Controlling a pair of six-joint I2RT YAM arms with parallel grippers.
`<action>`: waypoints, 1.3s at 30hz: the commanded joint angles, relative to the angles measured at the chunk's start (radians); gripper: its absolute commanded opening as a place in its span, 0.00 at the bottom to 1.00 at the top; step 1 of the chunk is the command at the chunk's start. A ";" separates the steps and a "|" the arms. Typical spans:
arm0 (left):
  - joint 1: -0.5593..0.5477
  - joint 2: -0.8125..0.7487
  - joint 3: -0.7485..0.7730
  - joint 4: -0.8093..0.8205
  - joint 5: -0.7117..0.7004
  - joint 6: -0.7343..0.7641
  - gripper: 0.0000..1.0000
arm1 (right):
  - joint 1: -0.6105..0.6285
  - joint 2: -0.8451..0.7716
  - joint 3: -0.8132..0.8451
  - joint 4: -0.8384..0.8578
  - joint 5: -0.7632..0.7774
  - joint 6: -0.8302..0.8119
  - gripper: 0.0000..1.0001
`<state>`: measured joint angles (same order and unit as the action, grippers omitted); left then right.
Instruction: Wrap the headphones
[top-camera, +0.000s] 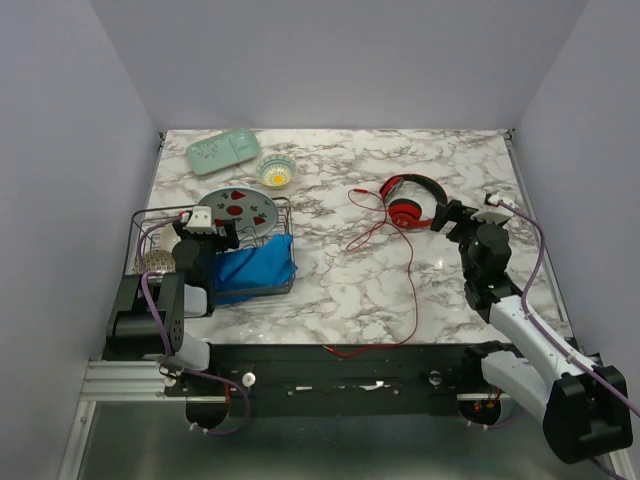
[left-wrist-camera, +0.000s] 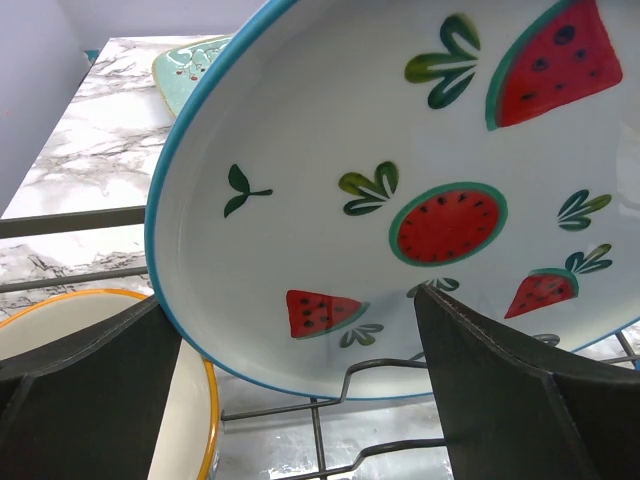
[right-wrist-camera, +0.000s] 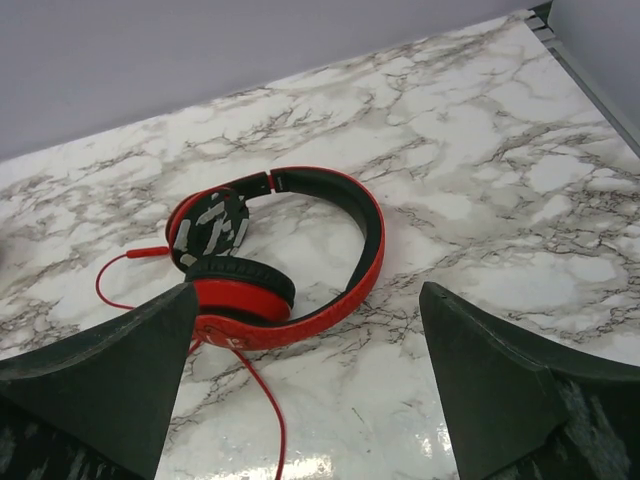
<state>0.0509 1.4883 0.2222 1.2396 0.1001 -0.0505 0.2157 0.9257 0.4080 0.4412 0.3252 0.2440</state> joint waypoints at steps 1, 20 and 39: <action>-0.014 -0.013 0.012 0.008 0.059 0.006 0.99 | -0.003 -0.001 0.063 -0.070 0.028 0.054 1.00; 0.003 -0.200 0.078 -0.293 -0.091 -0.064 0.99 | -0.003 0.287 0.506 -0.631 0.017 0.553 1.00; 0.007 -0.431 0.361 -0.999 -0.010 0.161 0.99 | -0.070 0.734 0.796 -1.049 0.060 1.066 0.91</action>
<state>0.0532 1.1271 0.5144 0.4187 0.0631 0.0269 0.1909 1.5784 1.1770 -0.4965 0.3775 1.1736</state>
